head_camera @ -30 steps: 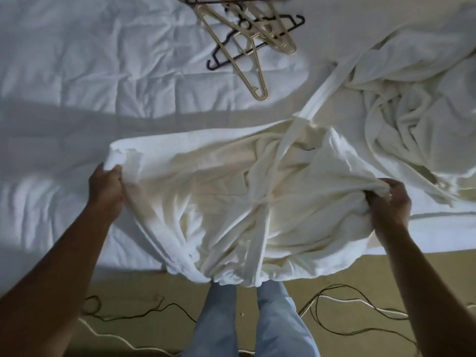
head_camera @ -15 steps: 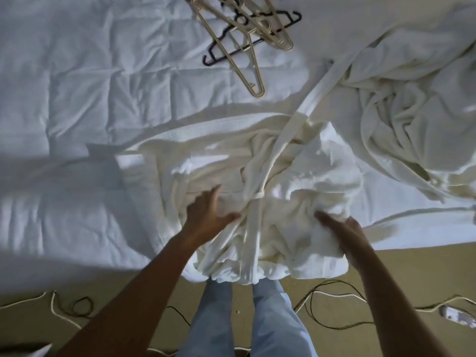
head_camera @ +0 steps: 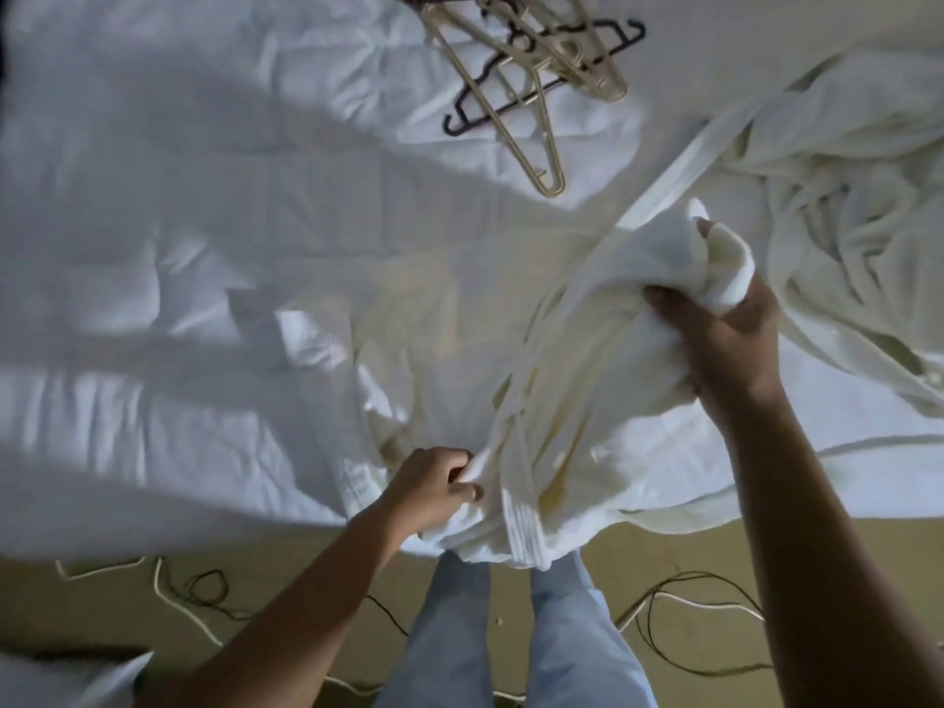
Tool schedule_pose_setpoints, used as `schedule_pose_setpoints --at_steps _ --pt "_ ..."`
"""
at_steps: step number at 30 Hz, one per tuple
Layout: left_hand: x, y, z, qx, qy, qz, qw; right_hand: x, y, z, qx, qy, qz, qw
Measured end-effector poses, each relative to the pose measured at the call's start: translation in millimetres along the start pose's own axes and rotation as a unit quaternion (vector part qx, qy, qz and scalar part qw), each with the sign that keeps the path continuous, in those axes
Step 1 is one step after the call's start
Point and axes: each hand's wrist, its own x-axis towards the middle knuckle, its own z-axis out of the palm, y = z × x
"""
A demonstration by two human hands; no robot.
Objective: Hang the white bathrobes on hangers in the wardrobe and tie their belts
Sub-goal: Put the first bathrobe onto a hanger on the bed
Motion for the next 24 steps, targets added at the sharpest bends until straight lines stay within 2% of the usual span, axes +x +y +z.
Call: schedule_pose_setpoints --at_steps 2,3,4,5,6,7,8,9,10,12,13,14,15,16,17,18,20,21,22,24 --pt "-6 7 -6 -0.006 -0.049 -0.005 0.999 -4 -9 19 -0.038 -0.048 0.011 0.998" --pt "-6 11 -12 -0.061 -0.046 -0.009 0.997 -9 -14 29 -0.058 -0.103 0.025 0.993" --pt "-6 17 -22 -0.161 -0.027 -0.024 0.986 -17 -17 40 -0.068 -0.172 0.041 0.982" --pt "-1 20 -33 -0.283 0.017 -0.044 0.958 -27 -16 48 -0.079 -0.247 0.056 0.964" --pt "6 22 -48 -0.401 0.071 -0.068 0.911 -39 -11 55 -0.112 -0.317 0.066 0.939" --pt "13 21 -62 -0.49 0.106 -0.089 0.861 -54 -5 61 -0.169 -0.381 0.061 0.907" --pt "19 23 -77 -0.544 0.106 -0.103 0.826 -68 4 66 -0.238 -0.436 0.041 0.867" --pt "26 24 -87 -0.56 0.073 -0.099 0.819 -84 13 71 -0.292 -0.481 0.018 0.827" --pt "29 30 -93 -0.539 0.02 -0.093 0.837 -101 21 75 -0.316 -0.518 -0.001 0.795" --pt "35 53 -87 -0.401 -0.101 -0.063 0.908 -129 28 83 -0.305 -0.569 -0.028 0.763" --pt "38 64 -79 -0.278 -0.129 -0.036 0.951 -138 29 84 -0.294 -0.58 -0.036 0.759" --pt "40 72 -67 -0.163 -0.125 -0.015 0.979 -143 29 83 -0.288 -0.58 -0.036 0.761" --pt "41 78 -59 -0.098 -0.105 -0.012 0.99 -146 26 79 -0.286 -0.572 -0.026 0.768" --pt "38 85 -58 -0.105 -0.071 -0.021 0.992 -146 21 73 -0.286 -0.559 -0.004 0.778" --pt "36 90 -62 -0.189 -0.037 -0.043 0.98 -143 18 65 -0.287 -0.543 0.026 0.789" --pt "34 93 -67 -0.3 -0.011 -0.057 0.952 -139 12 56 -0.288 -0.516 0.06 0.805" --pt "23 105 -89 -0.514 0.013 -0.063 0.855 -128 1 35 -0.295 -0.414 0.128 0.851" --pt "14 111 -101 -0.584 0.025 -0.047 0.81 -122 -3 25 -0.307 -0.357 0.147 0.87" --pt "5 119 -113 -0.63 0.039 -0.025 0.775 -117 -6 16 -0.334 -0.319 0.146 0.875" --pt "-18 141 -134 -0.664 0.064 0.01 0.745 -112 -12 5 -0.417 -0.332 0.097 0.841"
